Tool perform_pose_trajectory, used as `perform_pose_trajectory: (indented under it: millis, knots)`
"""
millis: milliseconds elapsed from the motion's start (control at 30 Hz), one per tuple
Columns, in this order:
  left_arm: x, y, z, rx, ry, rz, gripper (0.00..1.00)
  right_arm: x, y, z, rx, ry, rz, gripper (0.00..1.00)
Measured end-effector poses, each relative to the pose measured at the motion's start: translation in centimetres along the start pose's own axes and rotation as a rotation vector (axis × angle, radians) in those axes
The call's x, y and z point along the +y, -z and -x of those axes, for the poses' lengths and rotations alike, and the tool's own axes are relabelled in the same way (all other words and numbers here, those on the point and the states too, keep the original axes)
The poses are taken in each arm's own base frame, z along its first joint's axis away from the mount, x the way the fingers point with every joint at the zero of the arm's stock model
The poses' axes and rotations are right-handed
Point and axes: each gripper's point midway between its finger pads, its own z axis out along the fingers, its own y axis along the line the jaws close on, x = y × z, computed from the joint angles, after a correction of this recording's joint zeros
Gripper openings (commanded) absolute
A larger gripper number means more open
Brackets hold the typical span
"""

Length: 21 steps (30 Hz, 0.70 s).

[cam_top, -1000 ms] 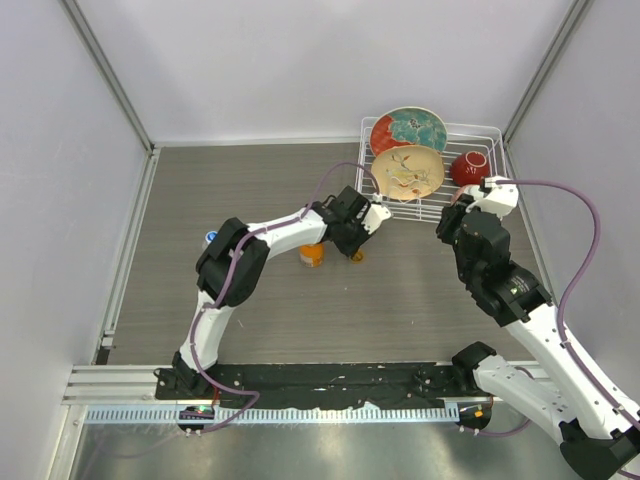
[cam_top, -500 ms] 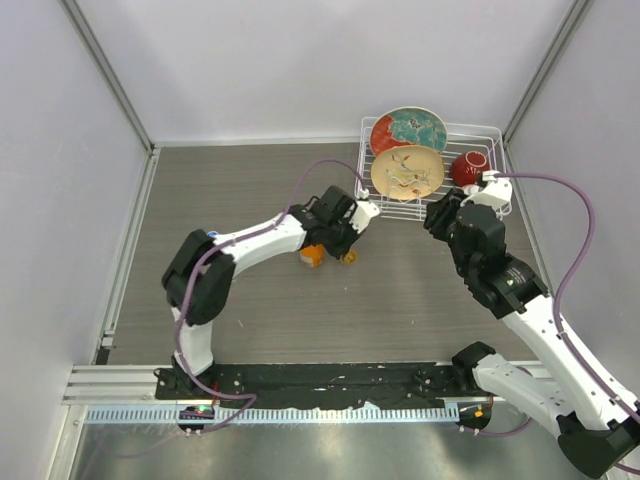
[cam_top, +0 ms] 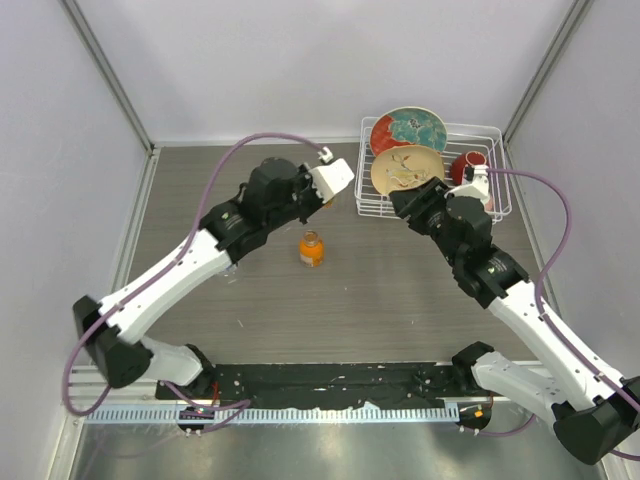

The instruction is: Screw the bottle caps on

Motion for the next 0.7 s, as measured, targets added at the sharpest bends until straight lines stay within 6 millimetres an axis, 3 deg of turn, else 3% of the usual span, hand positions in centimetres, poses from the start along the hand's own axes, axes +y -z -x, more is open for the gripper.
perform_pose_trajectory:
  millis: [133, 267, 400, 500, 567, 700]
  knots:
    - [0.4, 2.9, 1.7, -0.236, -0.114, 0.083, 0.0, 3.5, -0.1, -0.2, 0.031, -0.144, 0.147, 0.83]
    - [-3.6, 4.2, 1.4, -0.467, -0.32, 0.083, 0.0, 6.3, -0.4, -2.2, 0.112, -0.336, 0.326, 0.89]
    - [-7.2, 3.6, 2.0, -0.592, -0.469, 0.061, 0.0, 6.0, -1.3, -6.5, 0.247, -0.546, 0.421, 0.89]
    - [-7.7, 4.5, 4.1, -0.694, -0.549, 0.092, 0.0, 5.4, -1.9, -9.6, 0.363, -0.663, 0.441, 0.91]
    - [-7.0, 5.7, 5.9, -0.769, -0.59, 0.153, 0.0, 6.0, -1.7, -9.8, 0.397, -0.696, 0.476, 0.91]
    - [-6.3, 7.1, 7.5, -0.838, -0.641, 0.22, 0.0, 8.7, 0.4, -7.5, 0.389, -0.72, 0.633, 0.91]
